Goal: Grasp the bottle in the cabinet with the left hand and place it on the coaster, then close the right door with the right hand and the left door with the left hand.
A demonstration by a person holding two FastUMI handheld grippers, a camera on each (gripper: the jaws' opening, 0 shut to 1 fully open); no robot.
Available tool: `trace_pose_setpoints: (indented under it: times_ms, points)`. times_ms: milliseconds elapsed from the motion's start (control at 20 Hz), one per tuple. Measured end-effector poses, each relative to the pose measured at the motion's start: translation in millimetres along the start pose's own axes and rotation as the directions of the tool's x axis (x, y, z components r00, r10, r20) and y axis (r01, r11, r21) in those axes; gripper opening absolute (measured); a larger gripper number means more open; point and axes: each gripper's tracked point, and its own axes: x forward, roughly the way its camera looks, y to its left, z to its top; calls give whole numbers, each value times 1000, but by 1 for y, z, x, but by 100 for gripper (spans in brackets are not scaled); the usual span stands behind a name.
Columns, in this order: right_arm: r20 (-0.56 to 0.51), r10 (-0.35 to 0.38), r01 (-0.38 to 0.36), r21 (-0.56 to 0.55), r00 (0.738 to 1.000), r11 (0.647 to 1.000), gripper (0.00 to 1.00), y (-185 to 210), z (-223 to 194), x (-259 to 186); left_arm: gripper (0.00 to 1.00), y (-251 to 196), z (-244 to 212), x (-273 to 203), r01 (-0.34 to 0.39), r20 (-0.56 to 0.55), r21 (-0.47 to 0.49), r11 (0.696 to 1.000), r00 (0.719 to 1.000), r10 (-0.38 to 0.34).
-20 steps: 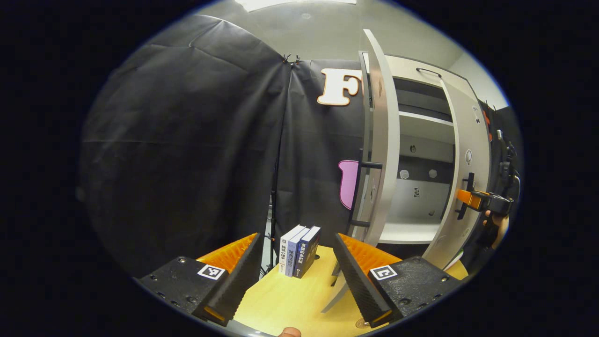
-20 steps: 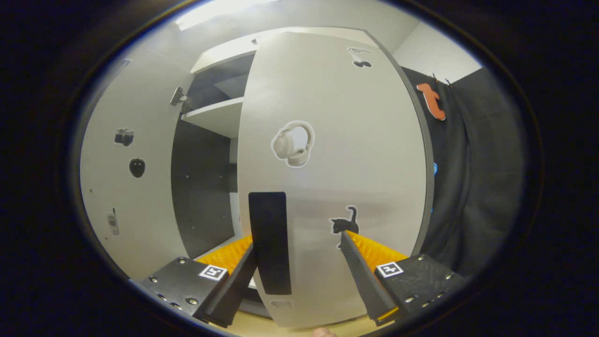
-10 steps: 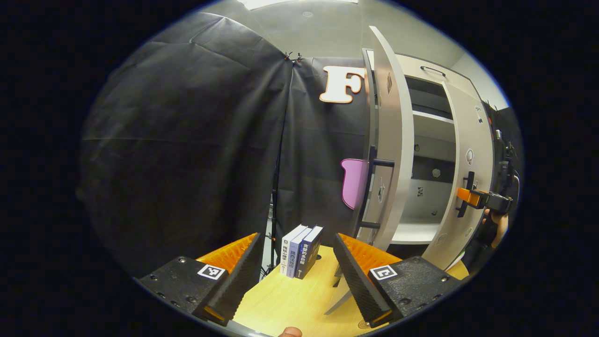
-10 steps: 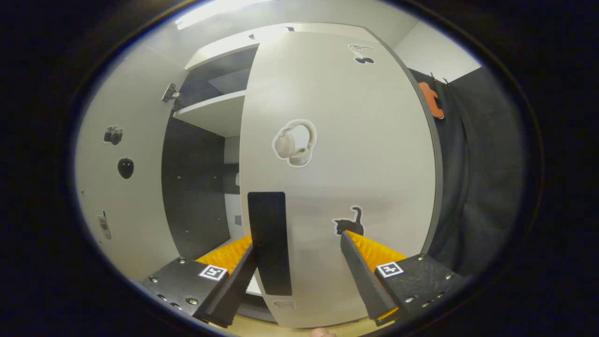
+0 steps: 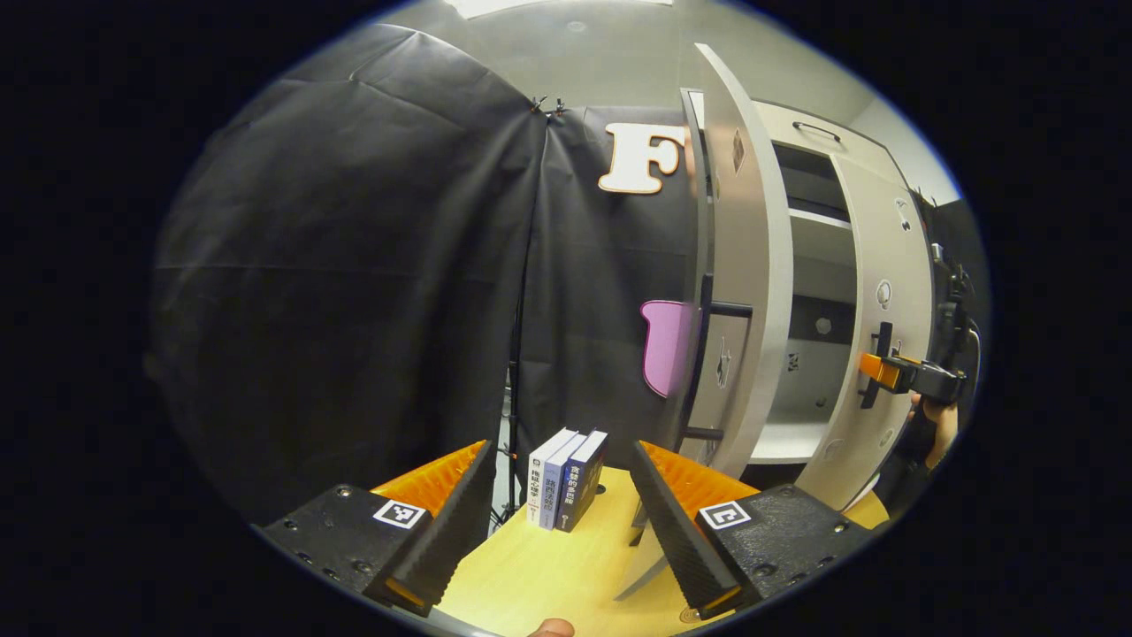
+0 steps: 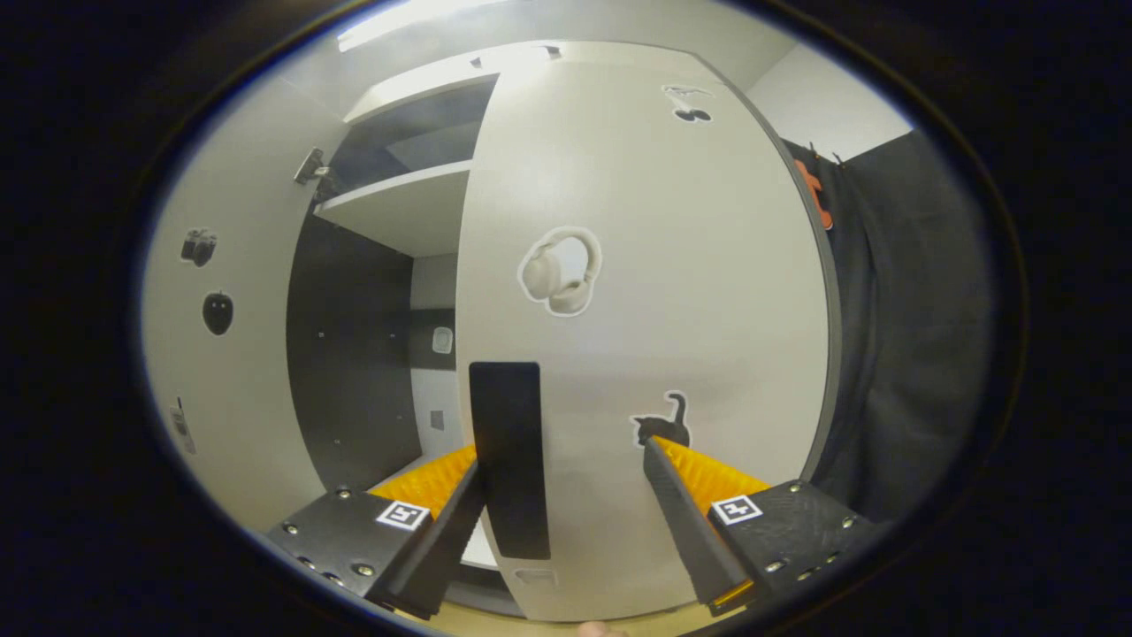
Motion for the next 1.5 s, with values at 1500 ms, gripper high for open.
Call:
trace_pose_setpoints:
  times_ms: [1500]
  points:
    - [-18, -22, 22, 2, 1000, 1000, 100, 3, -10, -10, 94, -66, 46, 26, 355, 88, -23, 934, 932, -352]
